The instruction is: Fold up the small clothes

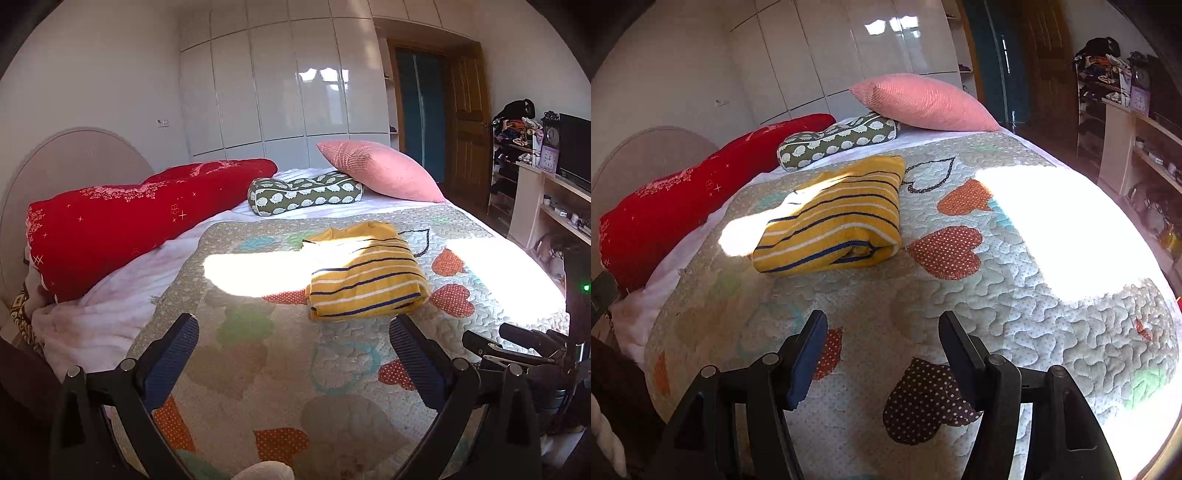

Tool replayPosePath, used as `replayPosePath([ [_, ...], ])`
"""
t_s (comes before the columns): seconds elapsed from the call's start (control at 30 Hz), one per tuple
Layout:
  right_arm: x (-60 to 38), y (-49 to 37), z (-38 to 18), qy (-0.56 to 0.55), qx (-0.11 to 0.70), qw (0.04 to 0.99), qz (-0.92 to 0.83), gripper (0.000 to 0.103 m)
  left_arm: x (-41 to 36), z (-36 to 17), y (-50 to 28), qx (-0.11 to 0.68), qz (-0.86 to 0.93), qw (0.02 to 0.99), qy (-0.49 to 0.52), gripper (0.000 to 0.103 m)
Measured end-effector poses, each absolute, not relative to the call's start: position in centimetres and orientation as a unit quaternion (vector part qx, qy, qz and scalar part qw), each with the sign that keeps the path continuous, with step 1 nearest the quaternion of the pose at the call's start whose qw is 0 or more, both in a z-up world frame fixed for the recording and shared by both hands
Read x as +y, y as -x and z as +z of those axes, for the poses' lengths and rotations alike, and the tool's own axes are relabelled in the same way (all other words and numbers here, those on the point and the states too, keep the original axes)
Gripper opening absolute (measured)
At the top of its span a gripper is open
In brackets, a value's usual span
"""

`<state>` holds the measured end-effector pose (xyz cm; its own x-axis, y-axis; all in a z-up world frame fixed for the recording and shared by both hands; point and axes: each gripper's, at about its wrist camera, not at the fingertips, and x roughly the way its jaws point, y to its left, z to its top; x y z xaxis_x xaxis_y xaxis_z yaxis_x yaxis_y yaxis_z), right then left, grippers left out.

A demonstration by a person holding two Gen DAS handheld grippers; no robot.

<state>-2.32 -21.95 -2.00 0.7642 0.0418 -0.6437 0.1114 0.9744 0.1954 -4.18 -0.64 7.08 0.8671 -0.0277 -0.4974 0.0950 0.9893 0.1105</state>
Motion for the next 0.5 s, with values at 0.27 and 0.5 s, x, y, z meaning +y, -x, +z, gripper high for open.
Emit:
replayPosePath([
  [0.27, -21.2, 2.9, -1.3, -0.080, 0.328, 0.940, -0.046, 0.077, -0.5, 5.4, 3.7, 0.299, -0.046, 0.952, -0.050, 0.103],
  [0.5, -20.6, 2.3, -2.8, -0.068, 0.355, 0.931, -0.056, 0.080, 0.0, 3.1, 2.6, 0.342, -0.054, 0.938, -0.038, 0.103],
])
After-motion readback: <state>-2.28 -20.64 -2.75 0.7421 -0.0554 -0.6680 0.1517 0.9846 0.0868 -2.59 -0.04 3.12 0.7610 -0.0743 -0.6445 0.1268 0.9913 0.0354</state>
